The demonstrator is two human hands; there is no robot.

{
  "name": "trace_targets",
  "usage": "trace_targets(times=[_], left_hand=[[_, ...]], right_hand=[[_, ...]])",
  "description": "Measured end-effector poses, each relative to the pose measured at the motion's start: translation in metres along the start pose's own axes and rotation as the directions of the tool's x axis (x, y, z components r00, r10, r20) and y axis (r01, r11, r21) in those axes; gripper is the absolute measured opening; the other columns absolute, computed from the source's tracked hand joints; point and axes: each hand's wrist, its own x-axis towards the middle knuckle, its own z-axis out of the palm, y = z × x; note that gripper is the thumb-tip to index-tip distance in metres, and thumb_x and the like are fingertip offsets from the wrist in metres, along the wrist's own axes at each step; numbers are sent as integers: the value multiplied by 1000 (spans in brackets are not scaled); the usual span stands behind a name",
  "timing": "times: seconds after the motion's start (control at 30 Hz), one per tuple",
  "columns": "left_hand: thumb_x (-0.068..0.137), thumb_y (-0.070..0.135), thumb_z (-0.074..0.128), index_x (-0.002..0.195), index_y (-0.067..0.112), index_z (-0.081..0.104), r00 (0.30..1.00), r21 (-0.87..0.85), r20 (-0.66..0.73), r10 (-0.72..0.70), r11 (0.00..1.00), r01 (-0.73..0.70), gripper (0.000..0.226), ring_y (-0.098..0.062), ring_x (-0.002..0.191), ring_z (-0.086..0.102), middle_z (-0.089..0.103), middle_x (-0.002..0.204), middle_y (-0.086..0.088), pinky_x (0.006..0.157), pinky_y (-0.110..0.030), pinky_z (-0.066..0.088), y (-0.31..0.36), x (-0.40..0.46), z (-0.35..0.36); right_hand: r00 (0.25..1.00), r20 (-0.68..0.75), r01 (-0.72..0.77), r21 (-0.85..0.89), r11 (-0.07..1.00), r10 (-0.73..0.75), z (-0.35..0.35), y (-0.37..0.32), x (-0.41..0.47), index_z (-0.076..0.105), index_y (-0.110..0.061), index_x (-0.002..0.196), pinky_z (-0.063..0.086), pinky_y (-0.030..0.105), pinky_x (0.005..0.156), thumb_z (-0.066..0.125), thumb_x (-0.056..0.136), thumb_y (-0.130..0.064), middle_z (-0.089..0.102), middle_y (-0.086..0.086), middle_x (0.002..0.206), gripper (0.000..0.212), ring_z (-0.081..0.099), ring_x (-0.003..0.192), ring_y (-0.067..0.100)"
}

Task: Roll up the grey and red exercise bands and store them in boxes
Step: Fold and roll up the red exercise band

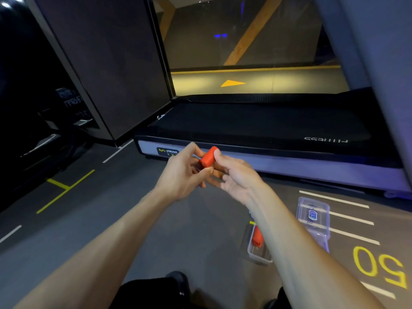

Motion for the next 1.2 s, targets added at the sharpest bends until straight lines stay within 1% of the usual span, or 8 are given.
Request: trace_targets(times=[0.13, 0.3, 0.5, 0.63, 0.73, 0.93, 1.13, 1.2], left_hand=[[93, 20, 72, 98, 15, 46, 999, 78, 45, -6, 997, 2, 27, -18, 62, 73, 77, 82, 2, 69, -47, 61, -8, -2, 1], [91, 32, 75, 103, 19, 45, 989, 118, 130, -67, 992, 52, 35, -13, 63, 73, 77, 84, 10, 75, -44, 59, -27, 2, 6], [78, 43, 85, 146, 35, 38, 969, 119, 227, -99, 990, 73, 83, -15, 70, 69, 72, 96, 13, 78, -33, 57, -59, 18, 8], [76, 38, 88, 129, 30, 59, 956, 78, 290, -37, 997, 14, 60, -4, 62, 61, 67, 79, 10, 66, -17, 47, -79, 26, 36], [77, 36, 88, 116, 27, 63, 952, 87, 301, -46, 996, 21, 47, -1, 56, 56, 63, 68, 14, 60, -13, 42, -99, 30, 64], [81, 36, 84, 119, 21, 61, 912, 174, 402, -79, 985, 9, 46, 2, 61, 57, 59, 73, 13, 60, -10, 41, -156, 43, 141], [87, 35, 77, 120, 19, 55, 837, 242, 515, -184, 968, 63, 44, -25, 88, 67, 69, 94, -3, 73, -31, 47, -218, 32, 235], [86, 32, 77, 123, 21, 53, 812, 250, 543, -215, 964, 88, 46, -29, 93, 66, 67, 102, -7, 78, -36, 52, -237, 25, 266]], right_hand=[[996, -92, 11, -91, 996, -20, 1, 4, 7, 71, -2, 108, 62, 41, 87, 72, 94, -25, 77, 16, 99, 27, 71, 91, 23], [986, -166, -24, -260, 965, -20, 0, 4, 16, 68, -9, 97, 62, 32, 68, 73, 93, -22, 72, 2, 66, 14, 65, 52, 8], [983, -184, -102, -435, 895, 23, -21, 3, 36, 69, -5, 103, 63, 31, 66, 74, 92, -17, 75, 5, 70, 16, 72, 59, 12], [976, -204, -169, -498, 851, 74, -51, 20, 48, 73, -3, 104, 63, 29, 68, 76, 89, -19, 75, 5, 74, 21, 70, 59, 10], [961, -247, -232, -465, 854, 126, -77, 32, 57, 72, -2, 107, 61, 26, 62, 78, 87, -19, 75, 6, 74, 27, 70, 58, 9], [903, -346, -361, -282, 889, 256, -151, 75, 75, 68, -5, 106, 64, 34, 64, 77, 86, -6, 75, 7, 74, 22, 73, 64, 14], [774, -538, -487, -171, 856, 333, -224, 140, 92, 64, 1, 119, 64, 35, 59, 78, 85, -3, 74, 26, 98, 37, 72, 71, 26], [731, -587, -510, -130, 850, 349, -245, 162, 95, 67, -1, 115, 64, 37, 61, 79, 84, -2, 74, 24, 94, 33, 72, 70, 28]])
